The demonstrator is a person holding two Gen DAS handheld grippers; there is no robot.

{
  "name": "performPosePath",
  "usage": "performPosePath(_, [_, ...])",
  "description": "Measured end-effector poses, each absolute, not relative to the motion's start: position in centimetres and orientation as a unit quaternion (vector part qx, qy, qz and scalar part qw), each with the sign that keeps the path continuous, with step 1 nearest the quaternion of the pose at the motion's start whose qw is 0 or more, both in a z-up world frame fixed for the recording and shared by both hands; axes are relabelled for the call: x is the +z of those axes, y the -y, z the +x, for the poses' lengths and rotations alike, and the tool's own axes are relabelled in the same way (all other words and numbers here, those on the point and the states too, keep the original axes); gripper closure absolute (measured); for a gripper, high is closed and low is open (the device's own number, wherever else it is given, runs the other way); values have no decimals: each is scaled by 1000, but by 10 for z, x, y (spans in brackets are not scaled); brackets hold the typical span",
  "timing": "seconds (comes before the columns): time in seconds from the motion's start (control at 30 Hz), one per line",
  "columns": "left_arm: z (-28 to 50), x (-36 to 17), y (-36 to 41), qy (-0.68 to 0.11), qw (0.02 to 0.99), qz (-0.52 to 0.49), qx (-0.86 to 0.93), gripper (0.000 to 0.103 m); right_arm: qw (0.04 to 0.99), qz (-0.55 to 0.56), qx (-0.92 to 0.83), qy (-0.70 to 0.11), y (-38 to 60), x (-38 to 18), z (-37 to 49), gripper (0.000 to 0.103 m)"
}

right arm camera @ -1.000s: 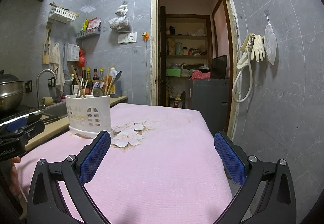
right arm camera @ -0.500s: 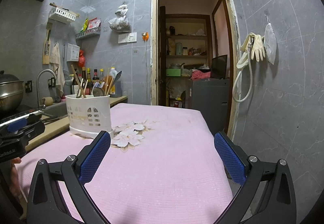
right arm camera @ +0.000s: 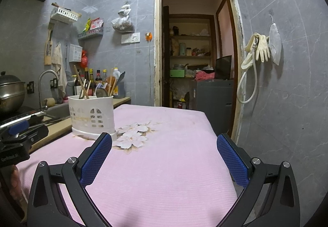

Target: Organize utensils

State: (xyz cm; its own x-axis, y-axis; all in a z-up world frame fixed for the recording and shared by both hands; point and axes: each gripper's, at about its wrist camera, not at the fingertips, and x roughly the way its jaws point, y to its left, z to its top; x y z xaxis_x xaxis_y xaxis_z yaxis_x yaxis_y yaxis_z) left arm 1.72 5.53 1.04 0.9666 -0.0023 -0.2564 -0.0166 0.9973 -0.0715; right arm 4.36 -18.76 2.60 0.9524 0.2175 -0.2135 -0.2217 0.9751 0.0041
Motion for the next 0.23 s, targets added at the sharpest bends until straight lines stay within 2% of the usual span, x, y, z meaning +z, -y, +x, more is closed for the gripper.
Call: performPosePath(0.23, [17,10,-58,-130,991,-40,9,3,988,-10,112,-109,186,26,44,0])
